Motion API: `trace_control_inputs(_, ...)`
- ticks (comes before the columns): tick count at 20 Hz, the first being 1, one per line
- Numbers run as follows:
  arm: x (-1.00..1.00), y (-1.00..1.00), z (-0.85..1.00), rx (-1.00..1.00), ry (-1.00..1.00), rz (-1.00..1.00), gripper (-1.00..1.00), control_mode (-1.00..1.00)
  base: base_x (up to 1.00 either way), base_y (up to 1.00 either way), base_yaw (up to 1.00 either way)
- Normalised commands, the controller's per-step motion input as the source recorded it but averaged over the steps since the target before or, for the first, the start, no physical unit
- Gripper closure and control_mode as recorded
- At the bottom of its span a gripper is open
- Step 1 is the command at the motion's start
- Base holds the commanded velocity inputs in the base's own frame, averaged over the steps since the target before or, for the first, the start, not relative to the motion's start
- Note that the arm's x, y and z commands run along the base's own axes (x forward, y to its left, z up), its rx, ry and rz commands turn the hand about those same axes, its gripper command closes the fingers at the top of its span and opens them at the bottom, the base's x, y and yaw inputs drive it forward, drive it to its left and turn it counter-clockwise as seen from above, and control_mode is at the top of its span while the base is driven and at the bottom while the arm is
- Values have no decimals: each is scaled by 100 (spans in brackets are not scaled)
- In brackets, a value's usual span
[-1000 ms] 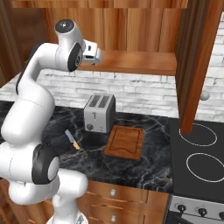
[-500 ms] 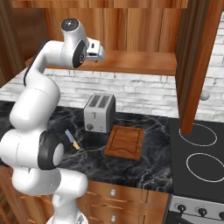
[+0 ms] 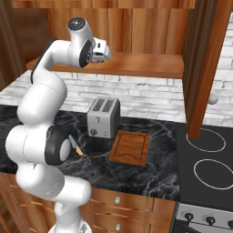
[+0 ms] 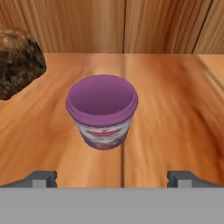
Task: Pick the bread, place it on the cutting board, pick the jam, place it on the counter, and close the cabinet.
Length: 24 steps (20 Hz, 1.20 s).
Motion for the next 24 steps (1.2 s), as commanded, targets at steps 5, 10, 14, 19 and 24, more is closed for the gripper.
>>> trace_control_inputs(5, 23, 0, 0, 0, 0, 0, -100, -100, 0, 0, 0)
trace_control_inputs(10, 22, 1, 0, 0, 0, 0, -100, -100, 0, 0, 0)
trace_control_inputs(14, 20, 0, 0, 0, 0, 0, -100, -100, 0, 0, 0)
trace_control_inputs(19, 13, 0, 0, 0, 0, 0, -100, -100, 0, 0, 0)
trace_control_inputs(24, 12, 4, 0, 0, 0, 0, -100, -100, 0, 0, 0)
